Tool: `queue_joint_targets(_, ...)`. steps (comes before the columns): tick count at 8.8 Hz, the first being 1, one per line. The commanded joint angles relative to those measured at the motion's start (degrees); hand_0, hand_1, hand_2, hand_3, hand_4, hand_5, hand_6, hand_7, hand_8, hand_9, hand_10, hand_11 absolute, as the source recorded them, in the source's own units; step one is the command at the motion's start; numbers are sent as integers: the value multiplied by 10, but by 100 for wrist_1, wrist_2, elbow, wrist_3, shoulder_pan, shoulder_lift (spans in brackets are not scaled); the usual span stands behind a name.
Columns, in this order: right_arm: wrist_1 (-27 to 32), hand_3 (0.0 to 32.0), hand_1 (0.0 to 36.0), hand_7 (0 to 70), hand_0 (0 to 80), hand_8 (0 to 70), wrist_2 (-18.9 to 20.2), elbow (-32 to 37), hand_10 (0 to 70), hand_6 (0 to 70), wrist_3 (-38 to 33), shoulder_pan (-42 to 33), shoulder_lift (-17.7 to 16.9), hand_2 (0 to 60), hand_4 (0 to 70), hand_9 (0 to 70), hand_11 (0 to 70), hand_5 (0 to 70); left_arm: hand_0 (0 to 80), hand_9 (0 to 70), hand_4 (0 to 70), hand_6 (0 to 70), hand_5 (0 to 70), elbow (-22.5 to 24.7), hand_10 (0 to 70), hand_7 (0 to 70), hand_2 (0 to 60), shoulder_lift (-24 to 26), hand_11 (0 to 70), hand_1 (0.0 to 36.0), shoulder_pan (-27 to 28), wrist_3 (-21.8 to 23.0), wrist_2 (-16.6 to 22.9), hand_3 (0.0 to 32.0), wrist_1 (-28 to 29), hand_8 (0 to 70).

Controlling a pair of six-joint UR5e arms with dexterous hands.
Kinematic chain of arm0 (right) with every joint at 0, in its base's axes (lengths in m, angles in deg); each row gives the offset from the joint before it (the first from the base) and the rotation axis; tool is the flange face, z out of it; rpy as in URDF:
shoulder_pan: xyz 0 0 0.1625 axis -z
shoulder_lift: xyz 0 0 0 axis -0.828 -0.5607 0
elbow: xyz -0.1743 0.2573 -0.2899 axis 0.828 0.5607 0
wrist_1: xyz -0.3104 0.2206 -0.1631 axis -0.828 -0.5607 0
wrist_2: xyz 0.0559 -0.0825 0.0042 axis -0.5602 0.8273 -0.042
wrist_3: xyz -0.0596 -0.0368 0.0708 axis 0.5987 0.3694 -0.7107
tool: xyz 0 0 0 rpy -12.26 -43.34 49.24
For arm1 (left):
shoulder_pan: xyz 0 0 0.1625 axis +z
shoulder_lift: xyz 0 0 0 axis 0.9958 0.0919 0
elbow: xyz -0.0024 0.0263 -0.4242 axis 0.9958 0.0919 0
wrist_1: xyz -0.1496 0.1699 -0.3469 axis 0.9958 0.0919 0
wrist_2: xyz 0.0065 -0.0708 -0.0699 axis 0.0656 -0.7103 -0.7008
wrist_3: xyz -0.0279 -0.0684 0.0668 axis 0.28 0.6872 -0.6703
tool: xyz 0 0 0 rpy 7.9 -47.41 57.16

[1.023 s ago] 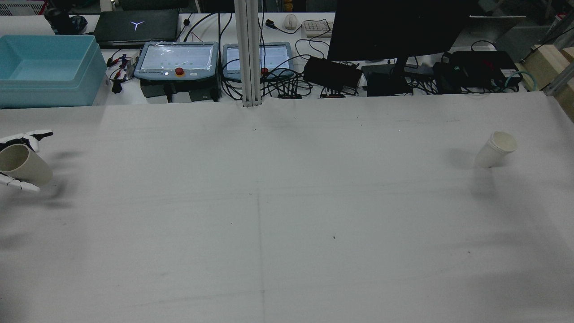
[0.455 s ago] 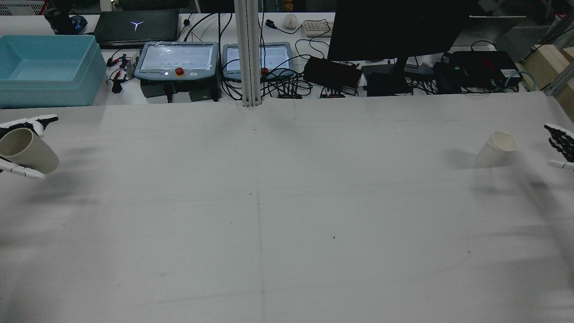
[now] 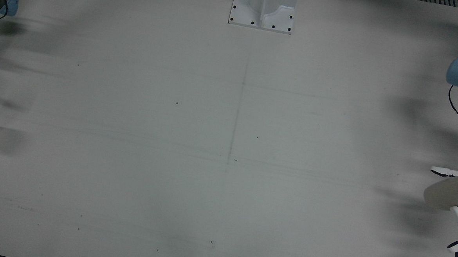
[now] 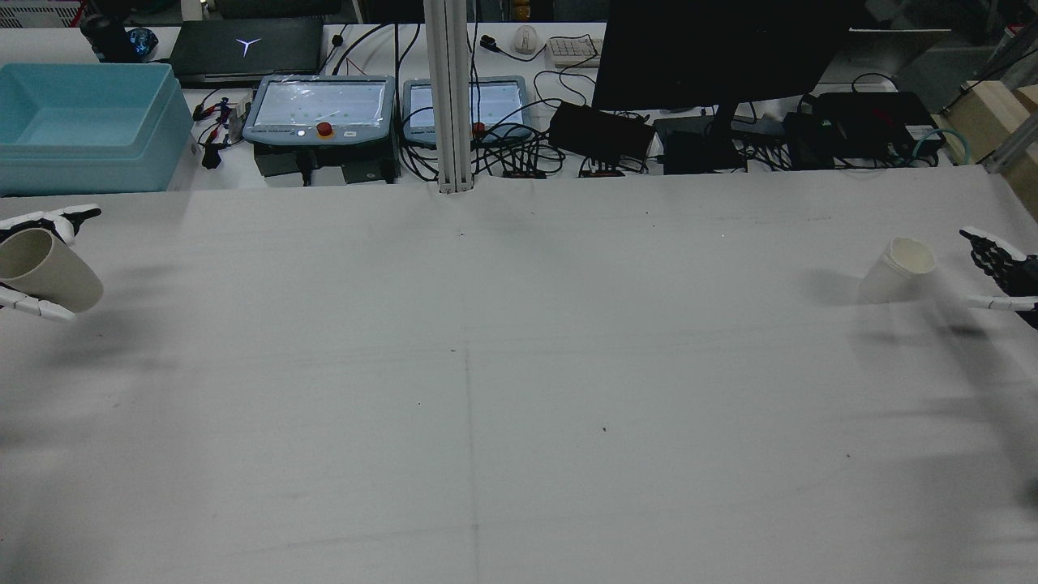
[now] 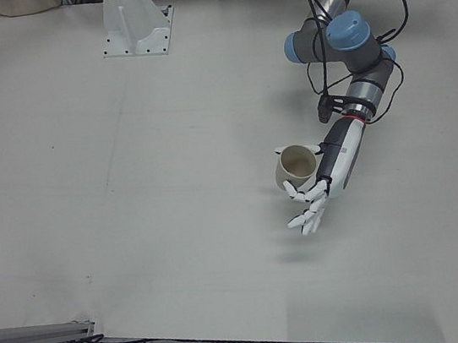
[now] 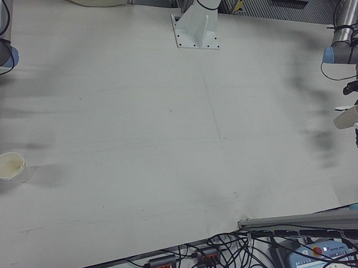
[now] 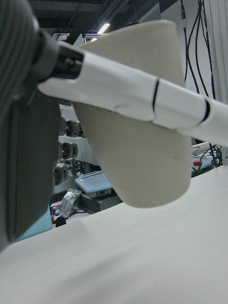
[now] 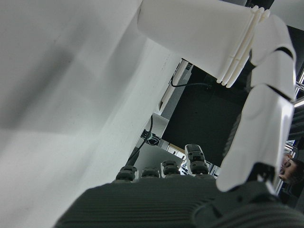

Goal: Pour water
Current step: 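Reach the right hand to the other paper cup and grasp it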

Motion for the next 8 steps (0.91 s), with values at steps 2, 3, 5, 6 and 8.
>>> queue_joint_targets(2, -2, 0, 196, 69, 508, 18, -298, 22, 14, 27, 181, 439, 167, 118, 19, 0, 40, 164, 800, 43, 581, 99, 700, 18, 10, 190, 48, -1, 37, 278, -140, 98, 0, 0, -2, 78)
queue_joint_targets(3, -11, 0, 200, 72, 512, 20, -552, 22, 20, 28, 198, 737, 167, 118, 22, 0, 48, 165, 800, 41, 578, 98, 700, 18, 11, 184, 40, -9, 37, 272, -209, 98, 0, 0, 7, 77)
queue_joint_targets(5, -29, 0, 208, 86, 518, 22, -984, -30, 28, 38, 198, 1116, 237, 136, 42, 8, 61, 172, 800, 41, 570, 96, 700, 9, 11, 183, 34, -88, 37, 268, -245, 177, -9, 0, 25, 77)
queue_joint_targets(6, -55, 0, 213, 93, 523, 22, -1003, -57, 26, 45, 198, 1144, 299, 144, 60, 11, 58, 178, 800, 40, 570, 96, 700, 9, 10, 184, 32, -97, 36, 266, -306, 177, 0, 0, 33, 76)
queue_joint_targets(8, -81, 0, 212, 103, 524, 25, -1012, -57, 27, 54, 207, 1171, 378, 144, 82, 16, 59, 187, 800, 41, 566, 95, 700, -9, 11, 183, 26, -106, 37, 262, -333, 177, 0, 0, 42, 76)
